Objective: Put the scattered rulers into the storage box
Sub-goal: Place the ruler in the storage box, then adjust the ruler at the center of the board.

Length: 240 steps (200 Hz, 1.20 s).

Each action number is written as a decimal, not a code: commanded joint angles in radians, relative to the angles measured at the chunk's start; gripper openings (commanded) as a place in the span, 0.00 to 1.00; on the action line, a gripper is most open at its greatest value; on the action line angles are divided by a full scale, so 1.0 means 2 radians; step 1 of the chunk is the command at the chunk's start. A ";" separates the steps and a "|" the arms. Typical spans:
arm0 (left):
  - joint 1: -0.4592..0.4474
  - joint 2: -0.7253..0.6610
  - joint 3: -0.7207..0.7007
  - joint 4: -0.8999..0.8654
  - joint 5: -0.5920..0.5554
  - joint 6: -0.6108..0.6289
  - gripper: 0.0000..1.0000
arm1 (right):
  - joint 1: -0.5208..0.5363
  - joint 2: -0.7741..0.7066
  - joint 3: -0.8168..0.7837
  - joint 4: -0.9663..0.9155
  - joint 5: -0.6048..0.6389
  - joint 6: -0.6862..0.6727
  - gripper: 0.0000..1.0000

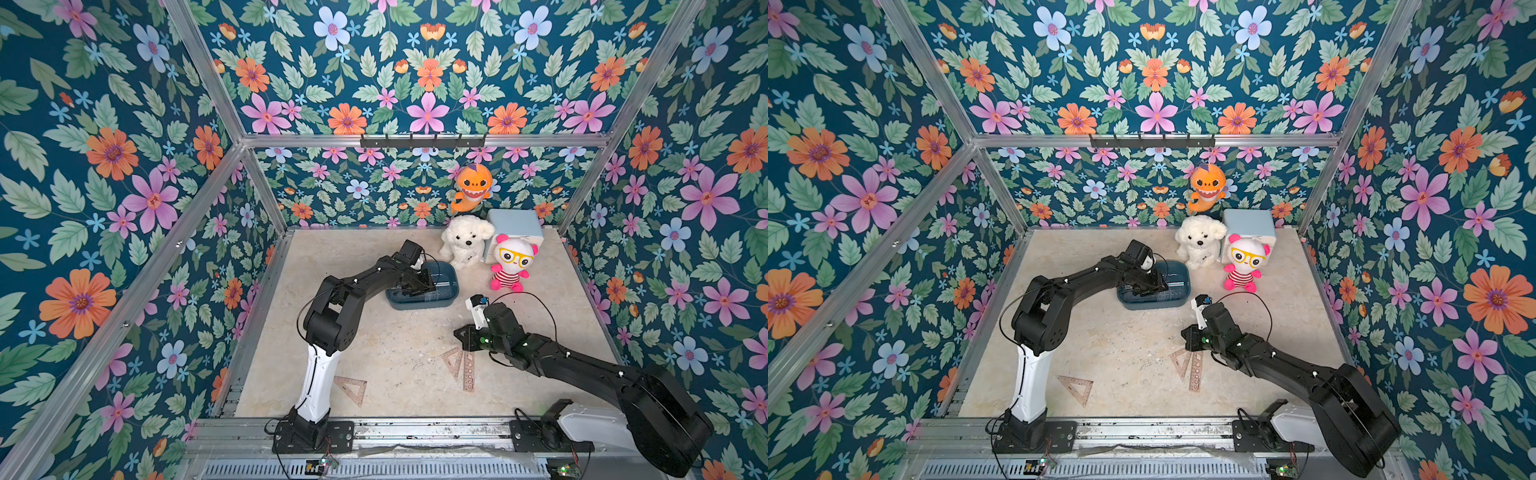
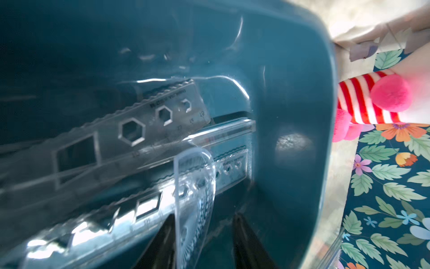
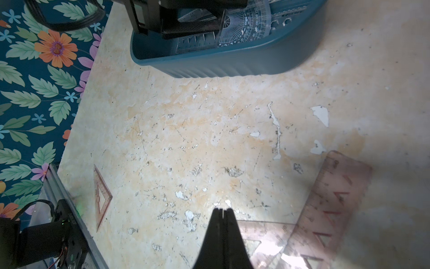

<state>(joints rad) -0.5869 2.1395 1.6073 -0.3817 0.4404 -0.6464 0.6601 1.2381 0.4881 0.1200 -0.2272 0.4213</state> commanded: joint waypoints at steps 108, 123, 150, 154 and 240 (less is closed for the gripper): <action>-0.040 -0.157 -0.119 -0.022 -0.043 0.055 0.60 | 0.098 -0.048 -0.057 -0.061 0.082 0.140 0.27; -0.054 -0.168 -0.151 -0.013 -0.038 0.056 0.60 | 0.108 -0.049 -0.065 -0.060 0.094 0.152 0.29; -0.067 -0.192 -0.191 -0.007 -0.028 0.059 0.60 | 0.113 -0.037 -0.068 -0.048 0.100 0.157 0.29; -0.069 -0.195 -0.194 -0.007 -0.027 0.059 0.60 | 0.114 -0.035 -0.066 -0.048 0.100 0.157 0.29; -0.082 -0.188 -0.249 0.033 0.004 0.057 0.61 | 0.118 0.006 -0.047 -0.048 0.107 0.142 0.30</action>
<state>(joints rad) -0.7486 1.7500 1.1213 -0.3565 0.4191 -0.5251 0.8948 1.2465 0.3901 0.0212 -0.0330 0.7151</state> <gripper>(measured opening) 0.608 0.303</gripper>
